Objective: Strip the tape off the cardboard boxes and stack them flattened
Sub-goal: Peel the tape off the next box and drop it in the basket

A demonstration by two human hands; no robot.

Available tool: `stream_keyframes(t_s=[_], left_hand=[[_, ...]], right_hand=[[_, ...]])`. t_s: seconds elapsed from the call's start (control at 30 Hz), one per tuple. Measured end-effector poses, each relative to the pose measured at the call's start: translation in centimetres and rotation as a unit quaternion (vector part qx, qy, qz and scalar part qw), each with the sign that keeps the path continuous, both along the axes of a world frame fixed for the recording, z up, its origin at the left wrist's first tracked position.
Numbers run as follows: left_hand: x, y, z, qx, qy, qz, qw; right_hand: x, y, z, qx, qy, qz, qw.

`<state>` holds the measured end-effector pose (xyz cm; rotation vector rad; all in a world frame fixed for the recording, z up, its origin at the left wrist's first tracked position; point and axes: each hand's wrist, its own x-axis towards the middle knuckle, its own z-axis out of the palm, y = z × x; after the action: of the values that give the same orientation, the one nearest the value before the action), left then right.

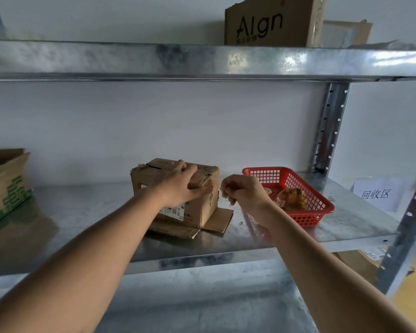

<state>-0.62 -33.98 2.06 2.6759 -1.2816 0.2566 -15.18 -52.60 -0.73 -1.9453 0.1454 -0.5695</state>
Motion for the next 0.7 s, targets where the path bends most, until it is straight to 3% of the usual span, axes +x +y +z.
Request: stream_keyframes(t_s=[0.13,0.23,0.3,0.37,0.47,0.57,0.7], left_hand=[[0.0,-0.1,0.1,-0.011,0.016,-0.001,1.0],[0.2,-0.2,0.1,-0.004,0.015,0.0,1.0],[0.3,-0.2,0.0,0.004,0.002,0.004,1.0],[0.4,-0.1,-0.1,0.004,-0.006,0.007,1.0],[0.4,-0.1,-0.2,0.004,-0.002,0.008,1.0],[0.3,-0.2,-0.1,0.007,0.0,0.011,1.0],[0.1,-0.2,-0.1,0.001,0.006,0.01,1.0]], right_hand=[[-0.7,0.1,-0.1,-0.177,0.015,-0.015,0.984],[-0.8,0.2,0.3,-0.222,0.004,-0.037,0.974],[-0.4,0.5,0.4,-0.151,-0.051,-0.084,0.984],[0.3,0.7,0.7,0.008,-0.112,-0.115,0.987],[1.6,1.1,1.2,0.232,-0.143,-0.047,0.961],[2.6,1.4,1.4,0.323,-0.139,-0.001,0.936],[3.6,1.6,1.2,0.375,-0.131,0.04,0.917]])
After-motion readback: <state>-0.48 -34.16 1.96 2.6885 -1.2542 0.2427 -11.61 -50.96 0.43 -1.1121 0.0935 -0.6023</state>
